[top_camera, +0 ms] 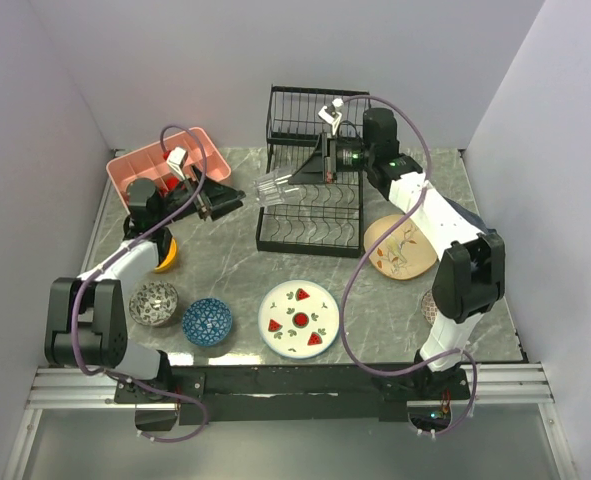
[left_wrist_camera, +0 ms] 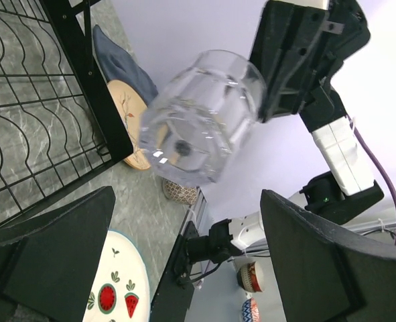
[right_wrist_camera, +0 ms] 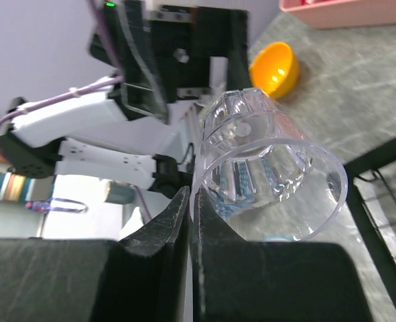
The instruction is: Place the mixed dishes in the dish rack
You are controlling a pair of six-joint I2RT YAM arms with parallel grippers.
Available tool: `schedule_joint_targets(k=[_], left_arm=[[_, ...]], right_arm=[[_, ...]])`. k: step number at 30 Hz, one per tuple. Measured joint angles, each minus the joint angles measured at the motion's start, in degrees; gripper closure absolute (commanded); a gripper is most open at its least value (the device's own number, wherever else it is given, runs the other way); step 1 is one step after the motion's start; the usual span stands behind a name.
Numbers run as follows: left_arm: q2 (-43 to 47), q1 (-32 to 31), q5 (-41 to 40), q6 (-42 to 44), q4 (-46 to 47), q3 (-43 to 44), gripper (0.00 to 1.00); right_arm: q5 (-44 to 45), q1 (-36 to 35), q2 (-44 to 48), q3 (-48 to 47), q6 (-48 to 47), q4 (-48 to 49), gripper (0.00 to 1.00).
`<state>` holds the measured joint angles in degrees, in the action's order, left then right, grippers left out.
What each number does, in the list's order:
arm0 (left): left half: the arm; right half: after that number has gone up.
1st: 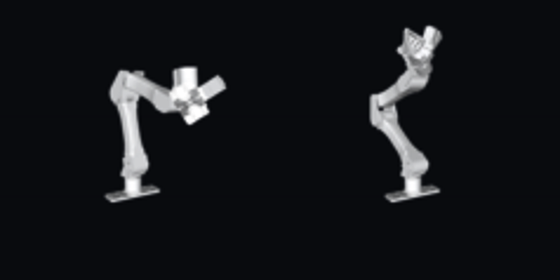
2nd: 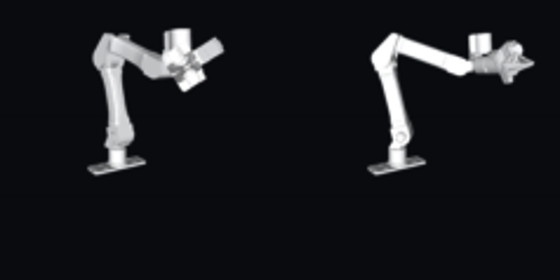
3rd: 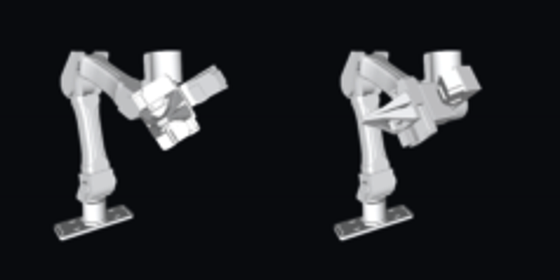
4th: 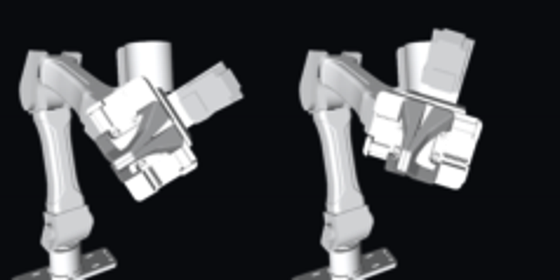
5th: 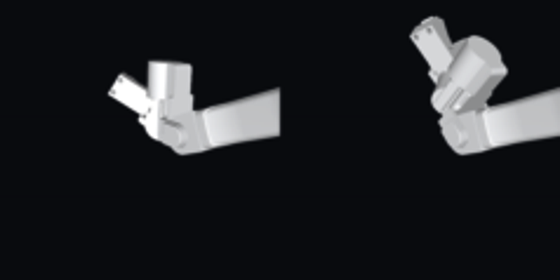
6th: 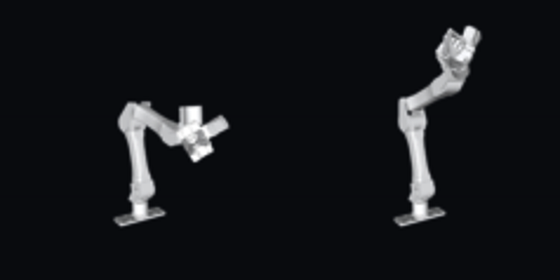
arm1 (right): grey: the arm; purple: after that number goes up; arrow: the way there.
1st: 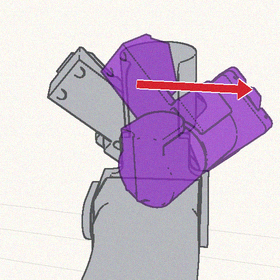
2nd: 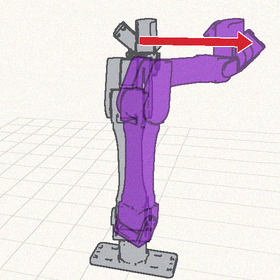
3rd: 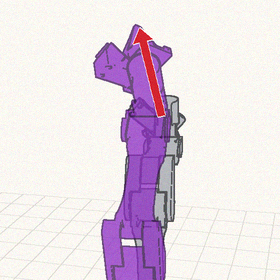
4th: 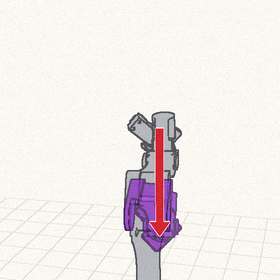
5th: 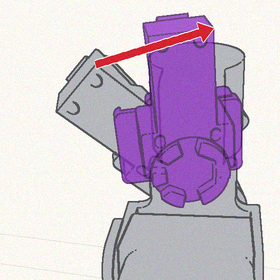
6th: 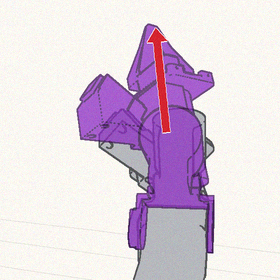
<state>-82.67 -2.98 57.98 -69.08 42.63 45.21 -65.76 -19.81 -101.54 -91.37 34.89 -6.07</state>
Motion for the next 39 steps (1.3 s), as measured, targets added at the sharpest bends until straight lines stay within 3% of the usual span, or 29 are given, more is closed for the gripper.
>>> schedule_joint_targets(k=[17, 29, 39], left_arm=[[-6.1, -1.1, 0.6, -9.1, 6.2, 1.9, 0.04], [-7.1, -0.3, 1.3, -18.3, 12.0, 1.9, 0.04], [-7.9, -2.0, 0.9, -19.6, 12.8, 1.9, 0.04]], right_arm=[[-4.2, -1.6, 0.0, 1.9, 9.6, 10.8, 1.0], [-6.1, 0.9, 0.5, 4.6, 10.3, 10.7, 1.0], [-6.1, 0.4, 0.5, 5.7, 11.8, 11.3, 1.0]])
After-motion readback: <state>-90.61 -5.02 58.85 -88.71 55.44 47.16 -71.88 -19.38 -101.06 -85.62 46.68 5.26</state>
